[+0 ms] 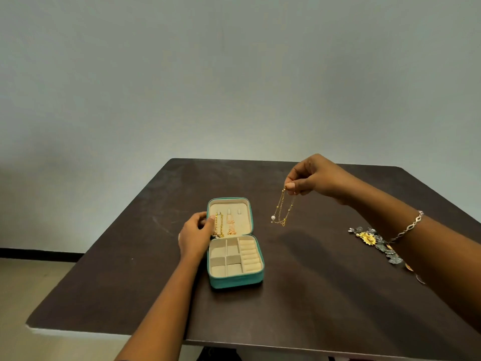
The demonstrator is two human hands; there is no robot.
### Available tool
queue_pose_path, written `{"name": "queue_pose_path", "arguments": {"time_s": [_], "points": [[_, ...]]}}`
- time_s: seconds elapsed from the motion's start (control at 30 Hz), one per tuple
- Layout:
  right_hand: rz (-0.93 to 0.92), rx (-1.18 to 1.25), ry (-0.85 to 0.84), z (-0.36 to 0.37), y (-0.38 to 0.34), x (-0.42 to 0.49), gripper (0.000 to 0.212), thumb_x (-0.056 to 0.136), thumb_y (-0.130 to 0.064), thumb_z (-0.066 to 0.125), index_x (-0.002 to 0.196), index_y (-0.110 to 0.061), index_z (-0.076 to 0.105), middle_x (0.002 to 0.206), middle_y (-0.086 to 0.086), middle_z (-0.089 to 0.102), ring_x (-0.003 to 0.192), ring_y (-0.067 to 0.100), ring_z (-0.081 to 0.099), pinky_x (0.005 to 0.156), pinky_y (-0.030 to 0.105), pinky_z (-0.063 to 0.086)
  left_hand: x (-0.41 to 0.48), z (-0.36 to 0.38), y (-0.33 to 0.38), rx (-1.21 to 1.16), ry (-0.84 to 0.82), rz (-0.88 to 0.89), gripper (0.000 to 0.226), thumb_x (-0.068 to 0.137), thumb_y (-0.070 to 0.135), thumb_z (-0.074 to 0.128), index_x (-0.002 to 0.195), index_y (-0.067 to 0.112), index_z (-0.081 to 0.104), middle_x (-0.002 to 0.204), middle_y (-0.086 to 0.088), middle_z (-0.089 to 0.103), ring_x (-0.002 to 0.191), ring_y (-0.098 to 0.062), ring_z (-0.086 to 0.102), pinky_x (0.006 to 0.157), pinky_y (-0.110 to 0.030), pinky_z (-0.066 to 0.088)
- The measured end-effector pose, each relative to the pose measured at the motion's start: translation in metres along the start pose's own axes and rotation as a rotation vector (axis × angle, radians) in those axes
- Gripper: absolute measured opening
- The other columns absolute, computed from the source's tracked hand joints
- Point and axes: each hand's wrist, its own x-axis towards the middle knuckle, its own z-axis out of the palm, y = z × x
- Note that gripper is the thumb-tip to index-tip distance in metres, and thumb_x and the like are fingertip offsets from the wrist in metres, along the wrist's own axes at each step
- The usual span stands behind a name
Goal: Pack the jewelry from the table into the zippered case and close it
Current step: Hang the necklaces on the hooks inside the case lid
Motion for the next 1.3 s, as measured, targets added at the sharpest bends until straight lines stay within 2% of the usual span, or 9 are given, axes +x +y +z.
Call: {"name": "queue_pose_path", "arguments": {"time_s": [0.1, 0.23, 0.37, 0.5, 0.7, 0.87, 0.97, 1.13, 1.3], "points": [[-0.044, 0.015, -0.007, 0.013, -0.005, 0.010, 0.007, 0.083, -0.004, 0.063, 0.079, -0.008, 0.067, 0.069, 0.001, 0.066, 0.062, 0.003, 0.058, 0.060, 0.015, 0.047, -0.002, -0.001, 0.001, -0.106, -0.022, 0.022, 0.026, 0.090, 0.025, 0.054, 0.113, 0.016, 0.060, 0.100, 0.000, 0.067, 0.090, -0.015, 0.064, 0.084, -0.044, 0.052], [-0.091, -0.018, -0.023, 0.033, -0.013, 0.023, 0.006, 0.084, -0.007, 0.063, 0.083, -0.008, 0.068, 0.073, 0.000, 0.066, 0.064, 0.003, 0.058, 0.058, 0.010, 0.047, -0.003, -0.003, 0.000, -0.223, -0.036, 0.052, 0.024, 0.089, 0.021, 0.057, 0.112, 0.018, 0.060, 0.094, 0.004, 0.066, 0.089, -0.015, 0.064, 0.082, -0.043, 0.054], [-0.116, -0.054, -0.036, 0.048, -0.018, 0.033, 0.006, 0.084, -0.009, 0.063, 0.084, -0.009, 0.068, 0.075, -0.002, 0.066, 0.071, 0.005, 0.058, 0.064, 0.017, 0.047, -0.003, -0.003, -0.001, -0.312, -0.039, 0.086, 0.021, 0.088, 0.015, 0.057, 0.109, 0.016, 0.060, 0.094, 0.004, 0.065, 0.088, -0.011, 0.063, 0.081, -0.036, 0.053], [-0.117, -0.100, -0.059, 0.060, -0.019, 0.039, 0.007, 0.084, -0.012, 0.063, 0.081, -0.014, 0.068, 0.081, -0.001, 0.069, 0.079, 0.007, 0.060, 0.076, 0.029, 0.050, -0.002, -0.003, -0.001, -0.386, -0.057, 0.113, 0.021, 0.088, 0.010, 0.056, 0.105, 0.023, 0.058, 0.099, 0.001, 0.065, 0.094, -0.015, 0.063, 0.082, -0.036, 0.053], [-0.126, -0.167, -0.054, 0.066, -0.019, 0.042, 0.007, 0.085, -0.013, 0.062, 0.084, -0.013, 0.068, 0.089, 0.001, 0.069, 0.092, 0.013, 0.062, 0.081, 0.032, 0.051, -0.001, -0.002, -0.001, -0.437, -0.066, 0.131, 0.024, 0.088, 0.007, 0.055, 0.106, 0.022, 0.058, 0.099, 0.003, 0.064, 0.097, -0.015, 0.062, 0.081, -0.032, 0.053], [-0.149, -0.300, -0.053, 0.072, -0.015, 0.045, 0.009, 0.086, -0.014, 0.061, 0.090, -0.012, 0.068, 0.098, 0.004, 0.069, 0.093, 0.016, 0.062, 0.077, 0.029, 0.049, -0.001, -0.002, -0.001, -0.464, -0.078, 0.136, 0.024, 0.089, 0.007, 0.054, 0.107, 0.022, 0.057, 0.099, 0.002, 0.064, 0.095, -0.011, 0.063, 0.074, -0.024, 0.054], [-0.171, -0.376, -0.033, 0.077, -0.010, 0.049, 0.012, 0.086, -0.014, 0.060, 0.095, -0.011, 0.068, 0.102, 0.005, 0.069, 0.093, 0.014, 0.061, 0.069, 0.019, 0.045, -0.002, -0.002, -0.001, -0.480, -0.076, 0.136, 0.024, 0.088, 0.006, 0.054, 0.107, 0.021, 0.057, 0.099, 0.002, 0.064, 0.093, -0.010, 0.062, 0.070, -0.020, 0.054], [-0.275, -0.601, 0.062, 0.084, -0.003, 0.054, 0.017, 0.089, -0.015, 0.056, 0.102, -0.013, 0.067, 0.105, 0.003, 0.064, 0.095, 0.016, 0.057, 0.076, 0.027, 0.045, -0.002, -0.002, 0.000, -0.505, -0.080, 0.125, 0.025, 0.088, 0.004, 0.055, 0.103, 0.024, 0.058, 0.097, 0.001, 0.065, 0.095, -0.016, 0.063, 0.081, -0.032, 0.053], [-0.445, -0.795, 0.147, 0.090, 0.013, 0.059, 0.019, 0.091, -0.022, 0.052, 0.100, -0.014, 0.067, 0.095, 0.003, 0.059, 0.085, 0.013, 0.044, 0.065, 0.025, 0.037, -0.002, -0.002, 0.000, -0.523, -0.086, 0.130, 0.023, 0.088, 0.005, 0.054, 0.107, 0.018, 0.059, 0.096, 0.000, 0.066, 0.092, -0.014, 0.063, 0.076, -0.027, 0.054]]}}
